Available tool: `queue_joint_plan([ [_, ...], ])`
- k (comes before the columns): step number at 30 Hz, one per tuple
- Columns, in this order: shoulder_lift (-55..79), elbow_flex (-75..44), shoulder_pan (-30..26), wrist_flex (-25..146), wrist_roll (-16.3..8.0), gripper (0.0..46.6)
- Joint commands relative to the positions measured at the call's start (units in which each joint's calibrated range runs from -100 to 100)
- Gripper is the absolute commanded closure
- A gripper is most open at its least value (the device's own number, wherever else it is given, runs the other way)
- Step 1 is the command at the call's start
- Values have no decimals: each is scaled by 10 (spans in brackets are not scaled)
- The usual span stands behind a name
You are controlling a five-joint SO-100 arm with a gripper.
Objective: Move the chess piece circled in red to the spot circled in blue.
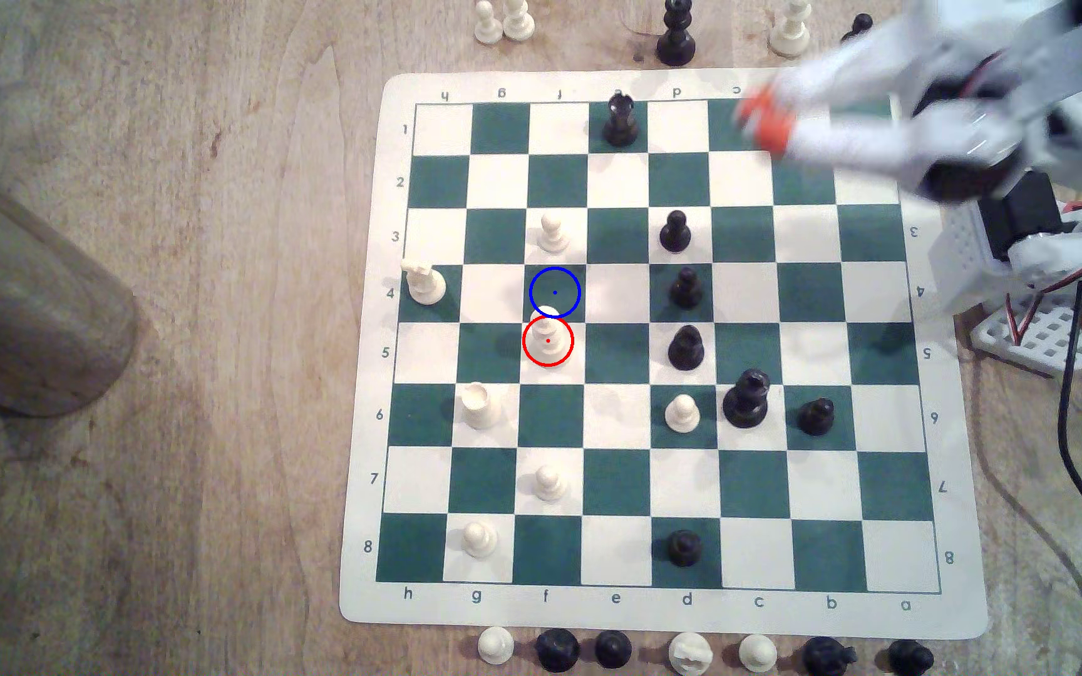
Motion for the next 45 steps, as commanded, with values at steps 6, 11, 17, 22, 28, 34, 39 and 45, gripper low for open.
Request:
queue_joint_plan([
  [6,200,-177,-51,164,-32,369],
  [11,249,-174,-51,164,-38,308],
  [17,321,-183,-40,117,-44,307],
  [22,409,-244,-35,98,-60,310],
  [28,542,-373,-34,98,-94,302],
  [34,618,-412,-30,88,-100,299],
  [39,694,-449,-16,121,-100,300],
  [45,748,-449,-3,89,-101,282],
])
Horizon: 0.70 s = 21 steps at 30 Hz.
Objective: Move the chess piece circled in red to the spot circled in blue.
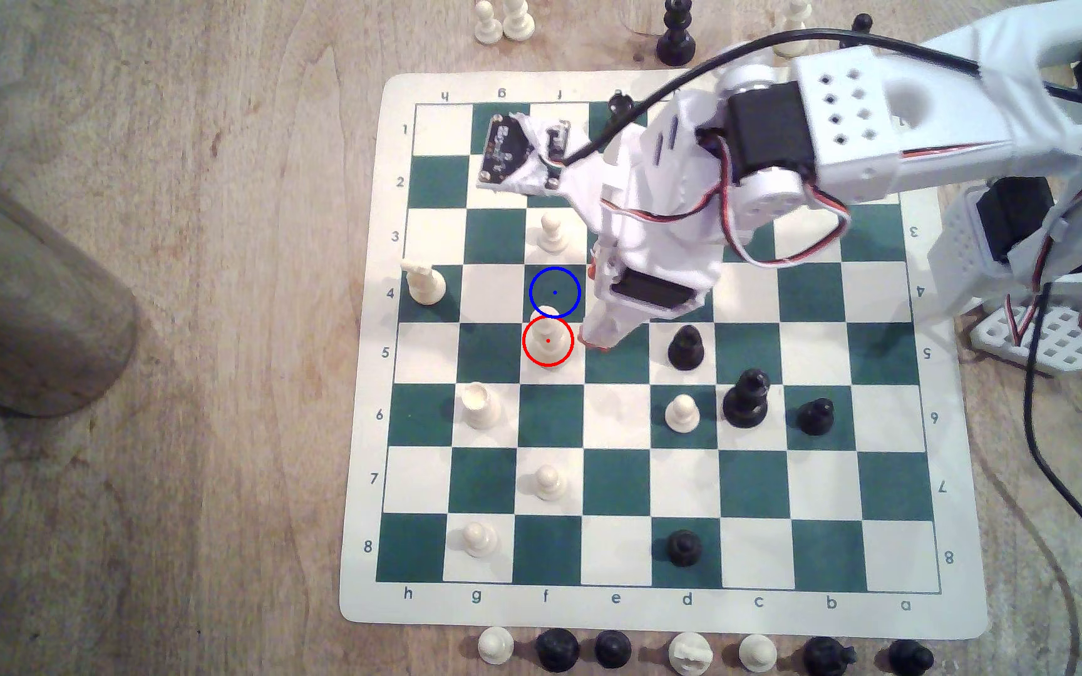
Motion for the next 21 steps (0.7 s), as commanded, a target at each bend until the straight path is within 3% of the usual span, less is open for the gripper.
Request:
queue_joint_plan([
  [1,15,-49,9,-30,-1,281],
  [21,96,-84,12,-89,-6,288],
])
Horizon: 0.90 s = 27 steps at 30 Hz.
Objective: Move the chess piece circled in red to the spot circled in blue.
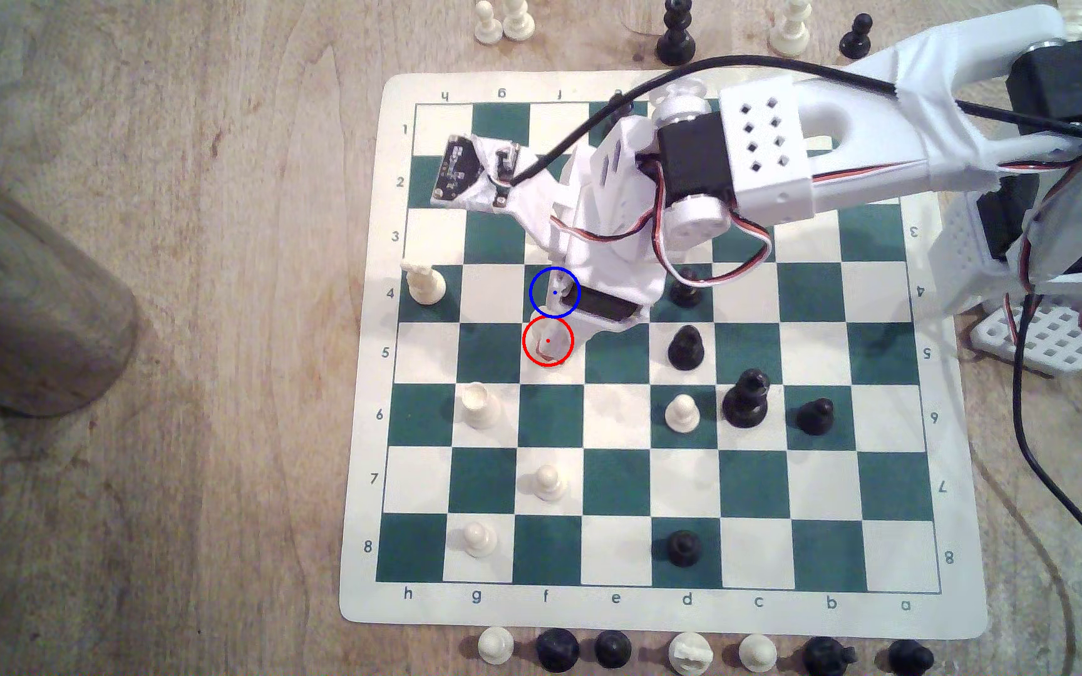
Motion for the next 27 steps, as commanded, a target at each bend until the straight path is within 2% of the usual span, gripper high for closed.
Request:
queue_joint_plan([
  [1,-8,-49,0,-18,-4,288],
  [27,40,-41,-4,-53,-5,307],
])
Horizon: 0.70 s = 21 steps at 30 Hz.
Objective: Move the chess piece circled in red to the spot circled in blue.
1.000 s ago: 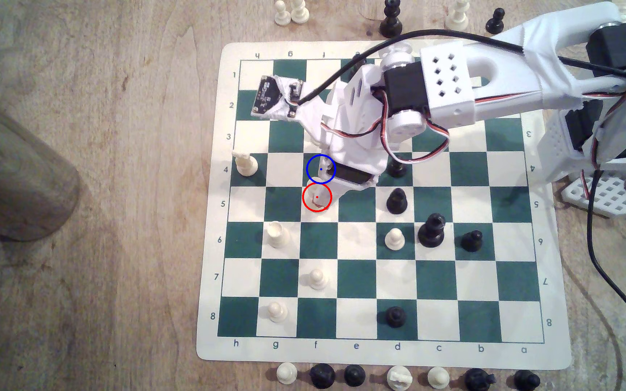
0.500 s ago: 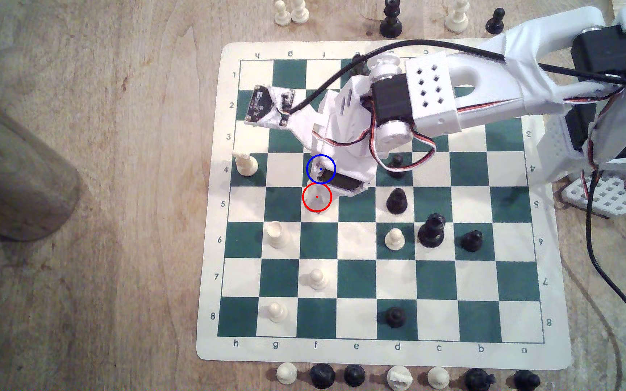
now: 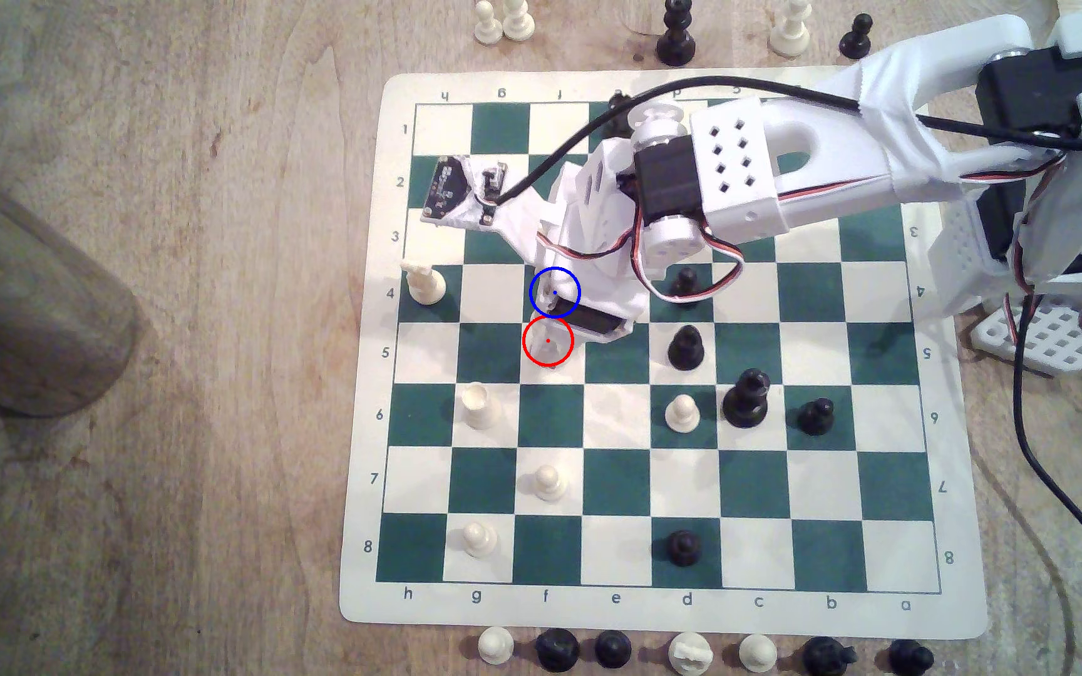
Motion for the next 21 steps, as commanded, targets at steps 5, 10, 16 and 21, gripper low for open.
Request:
queue_joint_plan([
  [5,-15,-31,-7,-20,-2,311],
  [10,-13,-31,-6,-21,-2,316],
  [16,-11,-28,-9,-21,-2,326],
  [21,-9,-28,-9,-20,-1,358],
])
